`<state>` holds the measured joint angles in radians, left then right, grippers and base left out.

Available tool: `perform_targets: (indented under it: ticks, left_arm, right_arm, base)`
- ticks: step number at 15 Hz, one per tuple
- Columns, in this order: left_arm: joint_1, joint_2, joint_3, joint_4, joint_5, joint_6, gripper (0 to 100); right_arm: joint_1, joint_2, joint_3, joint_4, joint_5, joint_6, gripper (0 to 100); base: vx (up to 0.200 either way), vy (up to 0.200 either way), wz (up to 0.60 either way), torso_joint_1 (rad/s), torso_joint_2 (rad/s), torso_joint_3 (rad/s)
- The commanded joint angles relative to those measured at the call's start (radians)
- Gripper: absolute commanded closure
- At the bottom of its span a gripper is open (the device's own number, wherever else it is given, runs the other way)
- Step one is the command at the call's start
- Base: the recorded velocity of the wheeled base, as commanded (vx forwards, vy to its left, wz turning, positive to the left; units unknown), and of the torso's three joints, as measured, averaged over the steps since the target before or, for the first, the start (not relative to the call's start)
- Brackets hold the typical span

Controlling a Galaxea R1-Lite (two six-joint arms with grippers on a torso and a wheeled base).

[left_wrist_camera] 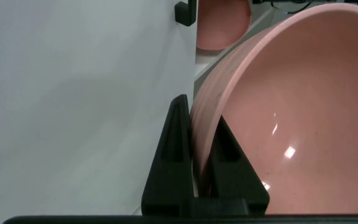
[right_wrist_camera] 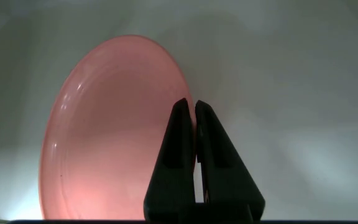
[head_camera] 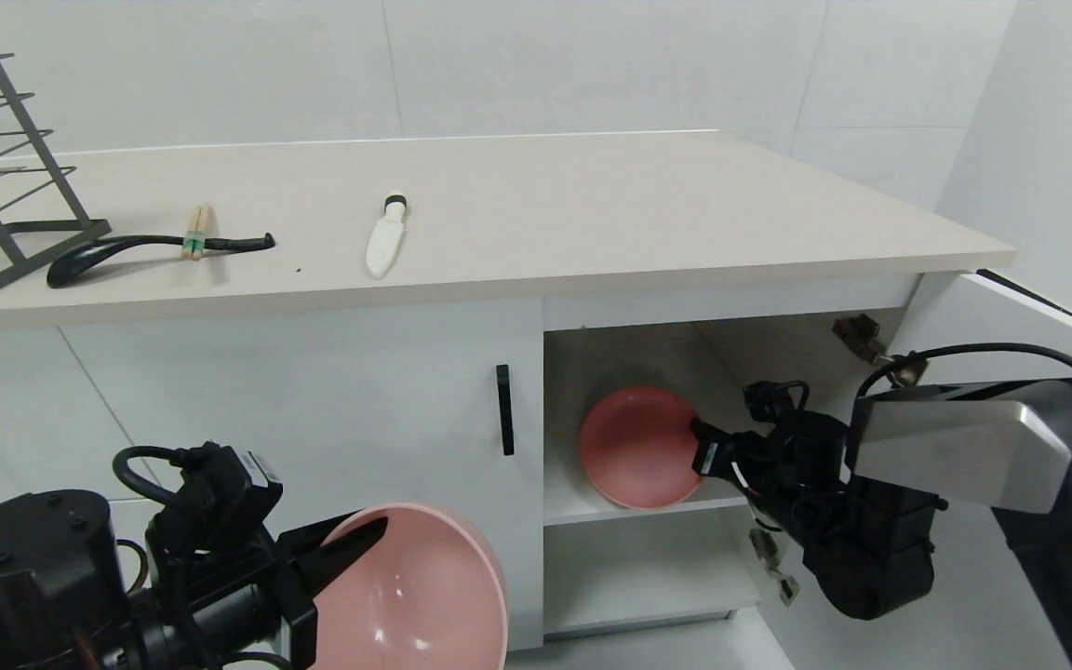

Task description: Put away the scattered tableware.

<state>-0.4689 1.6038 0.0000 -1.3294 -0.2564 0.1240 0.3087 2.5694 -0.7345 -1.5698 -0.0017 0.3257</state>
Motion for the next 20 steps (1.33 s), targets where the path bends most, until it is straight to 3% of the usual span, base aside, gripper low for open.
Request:
perform_targets:
  ticks: [1,13,20]
  left_arm:
    - [0.003,0.001,0.0,-0.001,0.0,0.0,100]
    - [-0.002,0.031,0.0,0.001,0.0,0.0,100]
    - [-0.007,0.034,0.0,0.002,0.0,0.0,100]
  right_arm:
    - [0.006,0.061,-0.031,-0.001,-0.001,0.003,100]
    - [0.043,0.138,-0.187,-0.001,-0.063,0.047,100]
    - [0.052,0.155,-0.307,0.079,-0.109,0.084,100]
  base:
    - [0.0,0.0,0.0,0.0,0.0,0.0]
    - [0.0,0.0,0.0,0.0,0.0,0.0]
    - [0.0,0.0,0.0,0.0,0.0,0.0]
